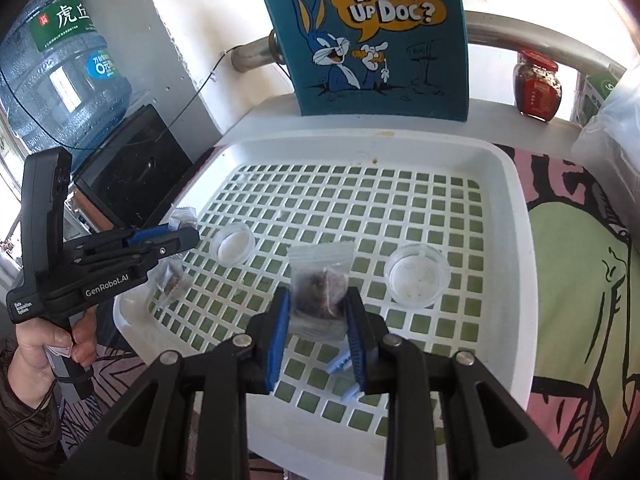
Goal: Organize objects
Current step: 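Lower the bagged cube into the tray with the right tool while the left tool releases its bag there, then grasp a blue flower clip with the left tool while the right tool grasps a bagged cube, then hold the blue clip and the bagged cube raised in front of the tray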
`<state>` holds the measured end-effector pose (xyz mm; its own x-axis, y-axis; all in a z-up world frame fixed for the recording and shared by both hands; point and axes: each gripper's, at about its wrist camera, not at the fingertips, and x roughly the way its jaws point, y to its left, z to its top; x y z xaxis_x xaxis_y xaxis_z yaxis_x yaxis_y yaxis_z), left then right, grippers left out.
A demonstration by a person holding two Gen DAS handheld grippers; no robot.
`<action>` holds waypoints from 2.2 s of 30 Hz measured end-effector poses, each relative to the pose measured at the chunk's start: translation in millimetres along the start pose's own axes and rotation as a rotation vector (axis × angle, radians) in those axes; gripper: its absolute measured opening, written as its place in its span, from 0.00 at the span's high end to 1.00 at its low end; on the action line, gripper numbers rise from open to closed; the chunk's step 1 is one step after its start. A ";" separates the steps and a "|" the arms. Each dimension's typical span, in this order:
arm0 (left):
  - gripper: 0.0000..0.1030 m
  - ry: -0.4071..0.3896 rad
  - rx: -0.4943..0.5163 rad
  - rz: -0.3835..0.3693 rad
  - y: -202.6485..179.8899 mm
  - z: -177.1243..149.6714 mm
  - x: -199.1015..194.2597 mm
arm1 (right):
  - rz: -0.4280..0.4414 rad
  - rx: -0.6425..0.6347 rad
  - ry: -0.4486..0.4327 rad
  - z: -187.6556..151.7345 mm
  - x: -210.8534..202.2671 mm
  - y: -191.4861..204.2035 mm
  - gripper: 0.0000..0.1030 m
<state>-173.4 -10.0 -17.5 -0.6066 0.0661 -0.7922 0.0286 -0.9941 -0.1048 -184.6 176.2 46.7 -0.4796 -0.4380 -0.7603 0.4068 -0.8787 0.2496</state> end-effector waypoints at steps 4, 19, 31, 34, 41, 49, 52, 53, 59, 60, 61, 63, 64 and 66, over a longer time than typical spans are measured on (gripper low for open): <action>0.66 -0.005 -0.008 0.010 -2.7 0.5 2.6 | -0.061 -0.067 0.041 2.7 16.7 10.0 0.72; 0.03 -0.409 0.098 -0.102 -16.6 -43.7 -157.6 | -0.079 -0.186 -0.503 -51.2 -181.7 45.1 0.21; 0.05 -0.052 0.089 -0.133 -15.0 -117.3 -80.5 | -0.092 -0.142 -0.102 -121.3 -87.5 21.1 0.31; 0.06 -0.042 0.076 -0.131 -18.6 -112.7 -67.5 | -0.097 -0.124 -0.060 -117.5 -71.2 15.1 0.33; 0.13 -0.012 0.091 -0.135 -33.1 -100.4 -44.3 | -0.113 -0.137 -0.010 -105.1 -46.5 14.4 0.41; 0.71 -0.011 0.137 -0.214 -50.2 -105.1 -51.9 | -0.096 -0.130 -0.026 -105.8 -49.5 14.0 0.70; 0.82 -0.009 0.173 -0.176 -56.8 -113.4 -55.9 | -0.075 -0.129 -0.037 -110.1 -53.9 18.4 0.70; 0.82 -0.012 0.174 -0.175 -56.8 -115.9 -59.2 | -0.069 -0.134 -0.044 -112.5 -56.5 21.0 0.71; 0.82 -0.087 0.159 -0.157 -50.1 -131.0 -87.6 | -0.044 -0.118 -0.135 -124.8 -80.8 36.7 0.71; 0.82 -0.097 0.152 -0.158 -48.8 -133.1 -92.0 | -0.034 -0.111 -0.156 -125.4 -85.4 39.3 0.71; 0.82 -0.108 0.140 -0.161 -47.4 -135.2 -95.7 | -0.025 -0.107 -0.176 -125.8 -90.0 42.6 0.71; 0.82 -0.134 0.129 -0.152 -47.2 -139.6 -101.3 | -0.006 -0.109 -0.213 -125.9 -97.4 49.9 0.71; 0.82 -0.150 0.135 -0.141 -48.7 -141.4 -103.3 | 0.001 -0.113 -0.227 -125.1 -99.4 53.3 0.71; 0.82 -0.170 0.145 -0.125 -51.3 -143.5 -105.7 | -0.017 -0.138 -0.248 -125.7 -100.0 60.5 0.71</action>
<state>3.3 46.4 -14.7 -0.7236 0.1857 -0.6648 -0.1616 -0.9819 -0.0984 -14.3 190.7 62.4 -0.6559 -0.4709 -0.5899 0.4906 -0.8599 0.1410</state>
